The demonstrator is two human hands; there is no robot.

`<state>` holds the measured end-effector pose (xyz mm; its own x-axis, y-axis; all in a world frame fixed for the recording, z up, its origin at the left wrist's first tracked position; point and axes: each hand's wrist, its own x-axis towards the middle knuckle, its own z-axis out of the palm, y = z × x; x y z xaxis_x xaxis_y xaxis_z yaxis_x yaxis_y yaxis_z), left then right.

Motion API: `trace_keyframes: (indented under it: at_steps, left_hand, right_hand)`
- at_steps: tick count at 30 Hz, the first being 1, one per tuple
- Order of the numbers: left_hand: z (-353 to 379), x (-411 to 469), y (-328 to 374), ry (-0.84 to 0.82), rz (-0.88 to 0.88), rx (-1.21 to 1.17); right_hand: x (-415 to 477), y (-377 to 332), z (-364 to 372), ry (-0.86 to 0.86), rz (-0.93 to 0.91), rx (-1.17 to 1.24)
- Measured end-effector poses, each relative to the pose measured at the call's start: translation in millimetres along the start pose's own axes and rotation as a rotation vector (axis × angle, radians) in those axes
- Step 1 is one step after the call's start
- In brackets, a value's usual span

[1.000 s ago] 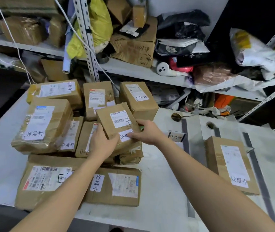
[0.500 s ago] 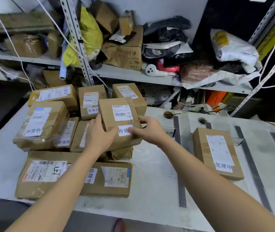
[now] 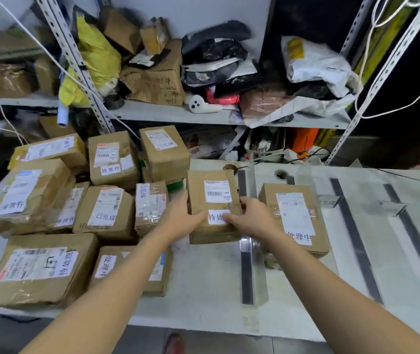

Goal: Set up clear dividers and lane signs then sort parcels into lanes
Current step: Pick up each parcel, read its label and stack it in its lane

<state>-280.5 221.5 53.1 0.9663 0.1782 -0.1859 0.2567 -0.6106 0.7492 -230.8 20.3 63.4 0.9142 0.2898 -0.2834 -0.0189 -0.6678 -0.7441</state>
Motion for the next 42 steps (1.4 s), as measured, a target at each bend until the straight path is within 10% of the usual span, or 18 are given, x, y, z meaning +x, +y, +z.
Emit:
trace_keyframes:
  at_steps: [25, 42]
  left_hand:
    - [58.4, 33.7, -83.6, -0.285, -0.055, -0.057]
    - [-120.7, 96.6, -50.6, 0.112, 0.040, 0.804]
  right_hand:
    - [21.7, 68.2, 84.7, 0.075, 0.305, -0.037]
    - [115.7, -78.2, 24.9, 0.079, -0.100, -0.672]
